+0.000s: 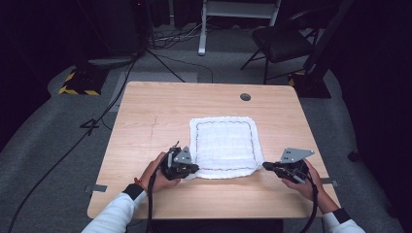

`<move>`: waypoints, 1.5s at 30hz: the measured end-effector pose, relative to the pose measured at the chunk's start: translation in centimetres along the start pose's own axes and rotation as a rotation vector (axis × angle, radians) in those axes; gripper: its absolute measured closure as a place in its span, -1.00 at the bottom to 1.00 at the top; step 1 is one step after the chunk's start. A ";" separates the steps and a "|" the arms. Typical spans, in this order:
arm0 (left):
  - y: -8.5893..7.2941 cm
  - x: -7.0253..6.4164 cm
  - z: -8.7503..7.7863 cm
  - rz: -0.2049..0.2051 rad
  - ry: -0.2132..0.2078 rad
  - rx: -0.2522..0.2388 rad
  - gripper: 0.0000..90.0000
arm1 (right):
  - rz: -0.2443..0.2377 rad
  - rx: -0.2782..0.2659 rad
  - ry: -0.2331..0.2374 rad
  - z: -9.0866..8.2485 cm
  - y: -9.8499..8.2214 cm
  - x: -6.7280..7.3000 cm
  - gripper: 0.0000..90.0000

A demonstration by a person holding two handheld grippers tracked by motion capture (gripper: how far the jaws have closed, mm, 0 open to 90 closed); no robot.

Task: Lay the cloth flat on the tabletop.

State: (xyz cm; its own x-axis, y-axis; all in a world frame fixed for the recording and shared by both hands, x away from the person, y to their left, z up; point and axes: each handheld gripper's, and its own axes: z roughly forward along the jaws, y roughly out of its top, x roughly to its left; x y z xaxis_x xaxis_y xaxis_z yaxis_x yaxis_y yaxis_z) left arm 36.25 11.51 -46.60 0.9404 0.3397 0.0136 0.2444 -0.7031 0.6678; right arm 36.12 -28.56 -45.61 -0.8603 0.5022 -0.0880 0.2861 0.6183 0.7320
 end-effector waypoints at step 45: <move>0.3 5.9 -1.0 -0.185 0.237 -0.128 -0.52 | -0.029 -0.043 0.036 1.8 3.0 4.4 0.02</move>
State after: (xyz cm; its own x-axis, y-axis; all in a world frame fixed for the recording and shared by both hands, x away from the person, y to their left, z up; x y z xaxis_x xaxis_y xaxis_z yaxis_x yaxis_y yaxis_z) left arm 41.60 13.90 -45.63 0.7980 0.6009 0.0457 0.3606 -0.5368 0.7628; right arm 33.92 -23.42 -44.98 -0.8827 0.4620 -0.0861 0.2431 0.6056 0.7577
